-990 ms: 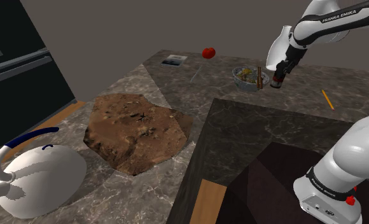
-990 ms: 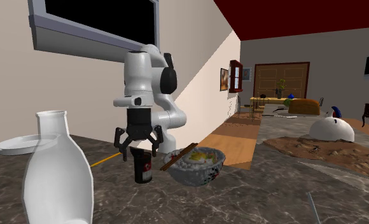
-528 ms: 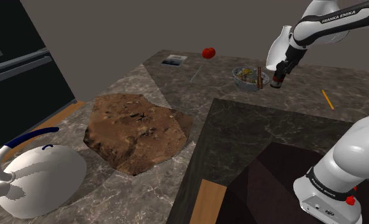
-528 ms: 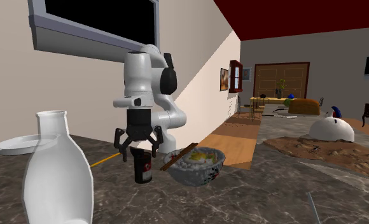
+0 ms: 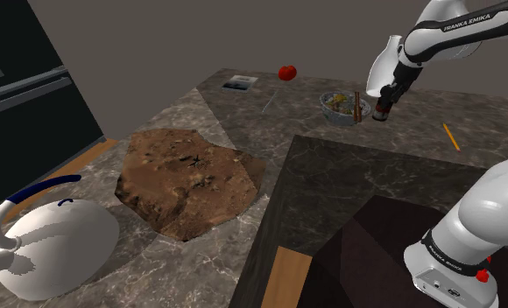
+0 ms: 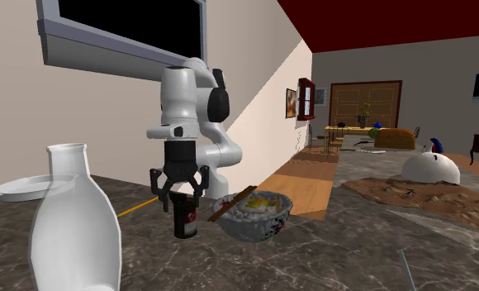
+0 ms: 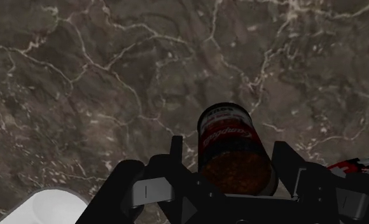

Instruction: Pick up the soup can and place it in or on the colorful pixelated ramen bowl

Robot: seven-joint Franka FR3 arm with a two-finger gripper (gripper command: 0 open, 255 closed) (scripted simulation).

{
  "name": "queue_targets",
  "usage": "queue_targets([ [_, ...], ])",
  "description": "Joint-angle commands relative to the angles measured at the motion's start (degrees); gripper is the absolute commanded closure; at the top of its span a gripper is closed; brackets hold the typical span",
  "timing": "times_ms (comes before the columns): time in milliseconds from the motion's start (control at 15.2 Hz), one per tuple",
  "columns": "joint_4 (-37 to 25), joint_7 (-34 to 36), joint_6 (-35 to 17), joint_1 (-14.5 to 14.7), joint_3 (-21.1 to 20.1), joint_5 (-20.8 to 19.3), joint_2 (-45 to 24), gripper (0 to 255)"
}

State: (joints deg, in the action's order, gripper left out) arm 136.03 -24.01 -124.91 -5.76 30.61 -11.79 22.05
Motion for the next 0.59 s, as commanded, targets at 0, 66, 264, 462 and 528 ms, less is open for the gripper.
queue_targets([
  [0, 0.13, 0.0, 0.07, -0.01, 0.04, -0.03, -0.11, 255],
  [66, 0.05, 0.05, 0.11, 0.02, -0.01, 0.01, -0.16, 255],
  [264, -1.67, 0.19, 2.57, 0.01, -0.52, 0.01, 0.62, 255],
  [462, -3.48, 0.29, 5.0, 0.03, -0.99, 0.06, 1.25, 255],
  [528, -4.1, 0.31, 5.8, 0.04, -1.14, 0.08, 1.43, 255],
])
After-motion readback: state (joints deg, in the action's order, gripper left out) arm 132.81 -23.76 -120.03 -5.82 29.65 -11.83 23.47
